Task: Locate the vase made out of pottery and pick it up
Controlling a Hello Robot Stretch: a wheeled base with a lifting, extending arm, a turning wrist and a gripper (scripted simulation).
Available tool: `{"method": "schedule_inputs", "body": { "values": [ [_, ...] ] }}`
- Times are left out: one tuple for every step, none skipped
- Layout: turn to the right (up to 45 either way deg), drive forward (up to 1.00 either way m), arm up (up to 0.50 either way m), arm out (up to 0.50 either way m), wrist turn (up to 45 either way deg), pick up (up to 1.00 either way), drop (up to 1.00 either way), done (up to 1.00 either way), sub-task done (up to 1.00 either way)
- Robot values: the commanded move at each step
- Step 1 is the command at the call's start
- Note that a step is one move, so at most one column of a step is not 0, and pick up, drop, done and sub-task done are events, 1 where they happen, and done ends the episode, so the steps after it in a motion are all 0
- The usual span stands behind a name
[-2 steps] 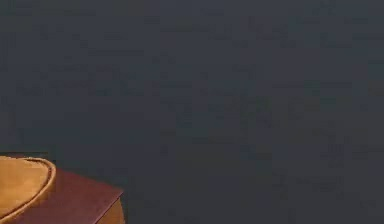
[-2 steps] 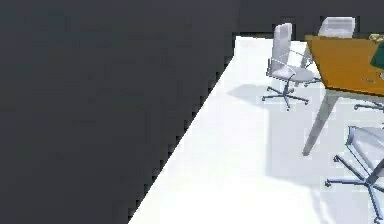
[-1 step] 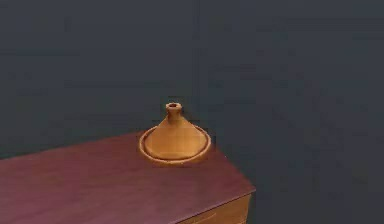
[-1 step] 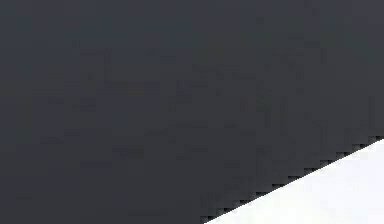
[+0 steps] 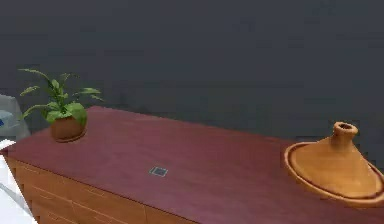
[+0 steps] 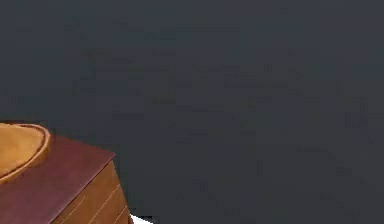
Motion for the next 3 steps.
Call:
{"method": "schedule_inputs", "body": {
  "values": [
    [-45.0, 0.00, 0.00, 0.00, 0.0, 0.00, 0.00, 0.00, 0.00],
    [45.0, 0.00, 0.00, 0.00, 0.0, 0.00, 0.00, 0.00, 0.00],
    [45.0, 0.00, 0.00, 0.00, 0.0, 0.00, 0.00, 0.00, 0.00]
  ]
}}
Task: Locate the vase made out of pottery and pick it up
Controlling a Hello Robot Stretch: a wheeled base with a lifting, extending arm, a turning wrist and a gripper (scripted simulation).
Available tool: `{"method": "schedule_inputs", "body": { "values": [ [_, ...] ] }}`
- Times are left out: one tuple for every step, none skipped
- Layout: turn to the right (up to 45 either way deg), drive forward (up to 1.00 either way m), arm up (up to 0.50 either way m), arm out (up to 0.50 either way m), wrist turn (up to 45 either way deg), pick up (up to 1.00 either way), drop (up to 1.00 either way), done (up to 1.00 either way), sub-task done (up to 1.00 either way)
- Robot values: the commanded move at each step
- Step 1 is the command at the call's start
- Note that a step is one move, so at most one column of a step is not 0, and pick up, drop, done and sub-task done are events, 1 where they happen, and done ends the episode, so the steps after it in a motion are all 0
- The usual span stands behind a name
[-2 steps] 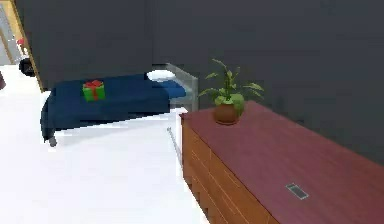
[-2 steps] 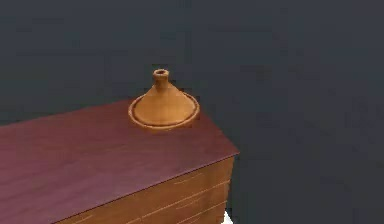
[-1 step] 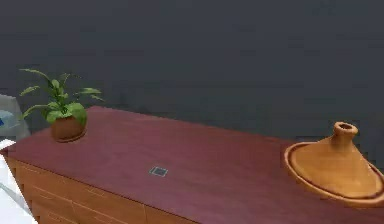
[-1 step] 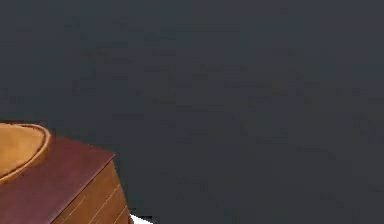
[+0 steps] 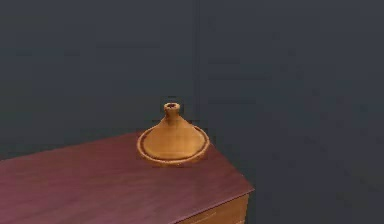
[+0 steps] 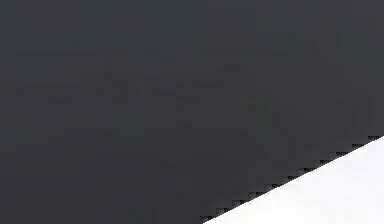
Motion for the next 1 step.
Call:
{"method": "schedule_inputs", "body": {
  "values": [
    [24.0, 0.00, 0.00, 0.00, 0.0, 0.00, 0.00, 0.00, 0.00]
  ]
}}
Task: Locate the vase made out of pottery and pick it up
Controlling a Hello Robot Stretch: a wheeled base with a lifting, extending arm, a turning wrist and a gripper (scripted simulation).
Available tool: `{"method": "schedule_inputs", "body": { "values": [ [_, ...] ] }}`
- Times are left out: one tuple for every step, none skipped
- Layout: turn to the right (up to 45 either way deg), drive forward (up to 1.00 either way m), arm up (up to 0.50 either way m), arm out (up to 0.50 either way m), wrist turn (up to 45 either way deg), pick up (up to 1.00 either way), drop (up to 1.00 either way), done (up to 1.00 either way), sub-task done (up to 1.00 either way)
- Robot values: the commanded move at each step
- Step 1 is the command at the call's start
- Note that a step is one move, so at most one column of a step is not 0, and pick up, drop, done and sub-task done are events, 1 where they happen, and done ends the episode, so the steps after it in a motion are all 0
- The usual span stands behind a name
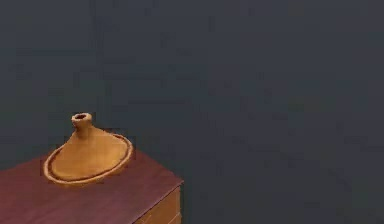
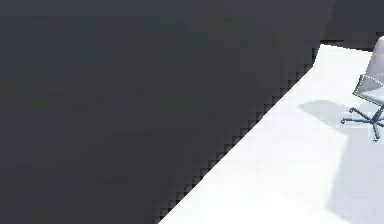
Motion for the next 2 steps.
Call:
{"method": "schedule_inputs", "body": {
  "values": [
    [0.0, 0.35, 0.00, 0.00, 0.0, 0.00, 0.00, 0.00, 0.00],
    [-45.0, 0.00, 0.00, 0.00, 0.0, 0.00, 0.00, 0.00, 0.00]
  ]
}}
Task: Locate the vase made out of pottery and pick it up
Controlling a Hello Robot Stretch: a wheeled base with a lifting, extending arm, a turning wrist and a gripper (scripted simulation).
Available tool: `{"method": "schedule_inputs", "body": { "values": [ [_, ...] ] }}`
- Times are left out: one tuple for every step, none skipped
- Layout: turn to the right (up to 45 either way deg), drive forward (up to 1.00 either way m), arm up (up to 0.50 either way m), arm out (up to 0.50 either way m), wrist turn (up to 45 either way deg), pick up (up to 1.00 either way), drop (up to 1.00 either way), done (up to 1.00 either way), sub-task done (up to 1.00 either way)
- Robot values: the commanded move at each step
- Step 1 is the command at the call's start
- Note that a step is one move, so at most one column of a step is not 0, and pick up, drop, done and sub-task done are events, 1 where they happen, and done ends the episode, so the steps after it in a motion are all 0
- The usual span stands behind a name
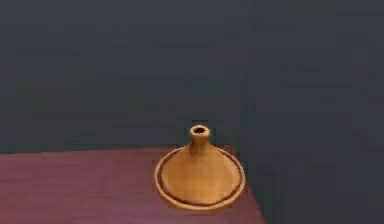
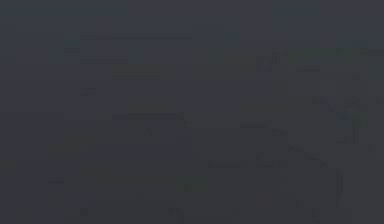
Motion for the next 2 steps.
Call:
{"method": "schedule_inputs", "body": {
  "values": [
    [-45.0, 0.00, 0.00, 0.00, 0.0, 0.00, 0.00, 0.00, 0.00],
    [-36.0, 0.00, 0.00, 0.00, 0.0, 0.00, 0.00, 0.00, 0.00]
  ]
}}
